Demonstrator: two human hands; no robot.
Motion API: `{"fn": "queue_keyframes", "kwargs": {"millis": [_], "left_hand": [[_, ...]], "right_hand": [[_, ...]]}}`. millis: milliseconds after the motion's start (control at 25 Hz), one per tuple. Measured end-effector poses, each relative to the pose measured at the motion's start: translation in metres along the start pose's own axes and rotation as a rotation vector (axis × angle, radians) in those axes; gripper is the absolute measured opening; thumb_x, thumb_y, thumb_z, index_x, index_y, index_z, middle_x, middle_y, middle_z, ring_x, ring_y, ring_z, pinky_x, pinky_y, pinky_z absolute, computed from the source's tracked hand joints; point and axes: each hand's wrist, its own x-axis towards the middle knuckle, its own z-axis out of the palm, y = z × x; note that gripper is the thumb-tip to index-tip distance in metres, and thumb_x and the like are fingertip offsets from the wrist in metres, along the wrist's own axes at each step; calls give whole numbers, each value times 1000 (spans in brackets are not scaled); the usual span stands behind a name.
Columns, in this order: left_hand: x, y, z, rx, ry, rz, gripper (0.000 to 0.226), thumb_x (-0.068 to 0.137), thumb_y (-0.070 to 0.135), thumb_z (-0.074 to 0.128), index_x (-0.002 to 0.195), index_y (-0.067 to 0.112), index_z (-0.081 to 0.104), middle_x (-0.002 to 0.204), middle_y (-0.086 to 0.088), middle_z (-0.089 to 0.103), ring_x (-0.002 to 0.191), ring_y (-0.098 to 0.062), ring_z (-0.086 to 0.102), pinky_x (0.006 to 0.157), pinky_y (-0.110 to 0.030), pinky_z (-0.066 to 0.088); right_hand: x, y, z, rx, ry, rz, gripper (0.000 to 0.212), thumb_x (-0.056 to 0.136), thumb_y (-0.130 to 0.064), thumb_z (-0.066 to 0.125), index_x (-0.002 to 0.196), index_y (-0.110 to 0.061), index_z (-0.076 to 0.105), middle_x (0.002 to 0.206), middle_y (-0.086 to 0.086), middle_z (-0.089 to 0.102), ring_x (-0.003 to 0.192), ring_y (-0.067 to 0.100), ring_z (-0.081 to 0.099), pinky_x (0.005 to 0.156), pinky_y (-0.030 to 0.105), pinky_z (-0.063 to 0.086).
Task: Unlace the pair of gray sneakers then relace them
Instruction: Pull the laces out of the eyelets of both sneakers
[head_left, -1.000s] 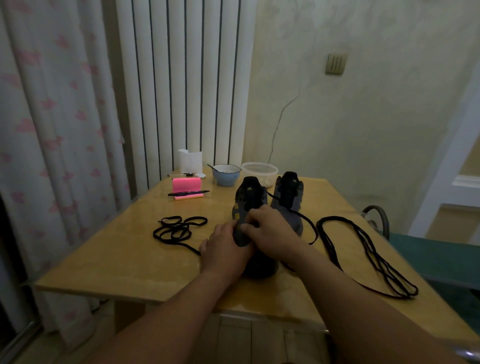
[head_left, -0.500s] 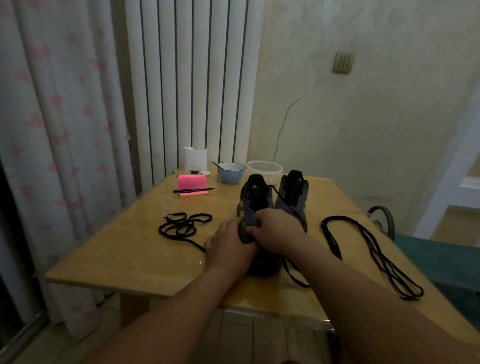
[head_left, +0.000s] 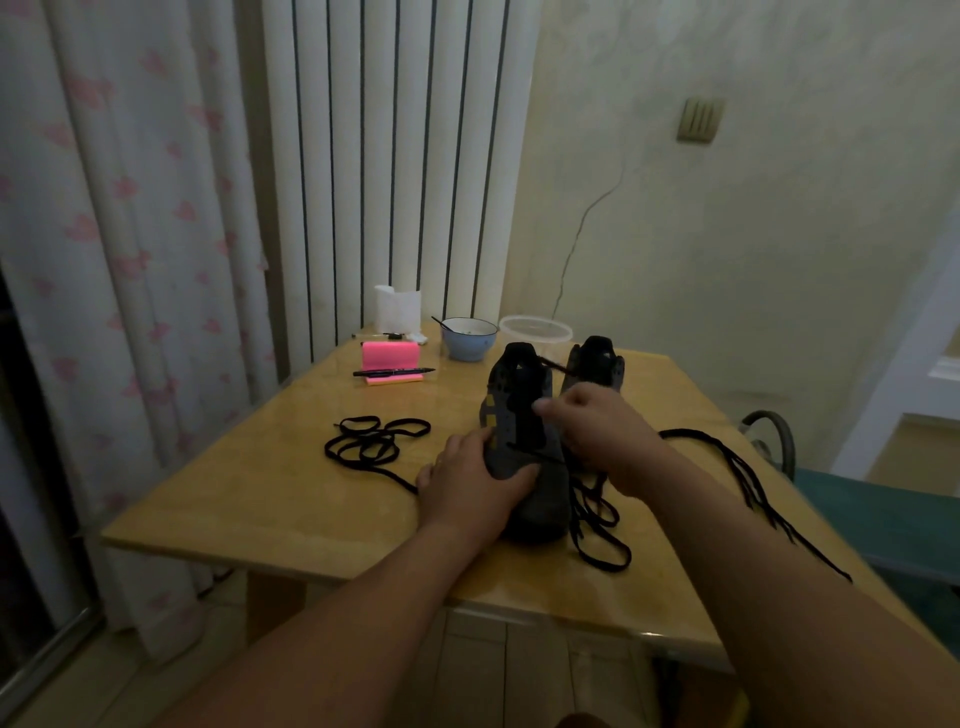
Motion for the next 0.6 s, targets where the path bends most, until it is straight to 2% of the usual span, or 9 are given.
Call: {"fn": "queue_keyframes", "kwargs": {"millis": [80, 120, 200, 240, 320, 400, 480, 520, 600], "left_hand": [[0, -1, 0, -3, -5, 4, 76, 84, 73, 63, 149, 36, 47, 138, 9, 52, 130, -17, 52, 115, -53, 34], [0, 0, 0, -5, -6, 4, 74, 85, 70, 63, 149, 37, 47, 137, 9, 52, 129, -18, 53, 115, -53, 34], [0, 1, -1, -6, -3, 2, 71, 86, 68, 62, 149, 38, 47, 136, 8, 53, 128, -18, 54, 115, -53, 33], [-1, 1, -1, -5, -5, 2, 71, 86, 69, 62, 148, 39, 47, 136, 8, 53, 128, -18, 54, 115, -53, 33], [-1, 2, -2, 8, -2, 9, 73, 85, 72, 63, 148, 38, 47, 137, 9, 52, 128, -16, 53, 116, -52, 32], [0, 2, -1, 16, 3, 10, 76, 84, 74, 63, 148, 37, 47, 138, 10, 52, 129, -15, 52, 116, -51, 32], [0, 1, 0, 8, 7, 5, 77, 83, 75, 63, 148, 36, 48, 137, 10, 51, 130, -15, 51, 116, -51, 32], [0, 1, 0, 5, 4, 5, 78, 83, 75, 62, 148, 35, 48, 137, 10, 51, 130, -15, 51, 116, -51, 32], [-1, 2, 0, 1, 4, 8, 78, 83, 76, 62, 148, 36, 48, 137, 11, 51, 129, -15, 52, 116, -51, 33]], "right_hand": [[9, 9, 14, -585, -70, -68, 36, 95, -53, 67, 95, -17, 65, 90, 6, 68, 81, 19, 65, 71, 36, 54], [13, 10, 21, -720, -105, -109, 36, 96, -52, 66, 93, -15, 65, 90, 7, 67, 82, 22, 65, 69, 36, 53], [13, 4, 30, -774, -140, -188, 33, 101, -40, 62, 92, -9, 65, 89, 11, 65, 81, 28, 64, 66, 36, 48], [11, 2, 27, -652, -170, -189, 33, 102, -35, 61, 92, -5, 67, 86, 13, 64, 76, 28, 62, 65, 36, 46], [2, -1, 10, -160, -290, -94, 27, 102, -27, 61, 84, -7, 68, 80, 12, 57, 66, 21, 54, 62, 33, 42], [-10, 3, -6, 288, -354, -42, 21, 97, -23, 63, 77, -15, 66, 81, 11, 56, 70, 22, 52, 66, 34, 43], [-16, 7, -12, 588, -280, -9, 17, 95, -24, 60, 87, -11, 69, 88, 17, 62, 83, 30, 61, 80, 40, 49], [-14, 9, -11, 750, -229, 16, 18, 98, -21, 56, 88, -9, 66, 84, 16, 63, 81, 29, 63, 81, 41, 52], [-8, 8, -3, 883, -121, 56, 21, 102, -17, 50, 82, -13, 53, 67, 6, 51, 62, 19, 53, 64, 32, 50]]}}
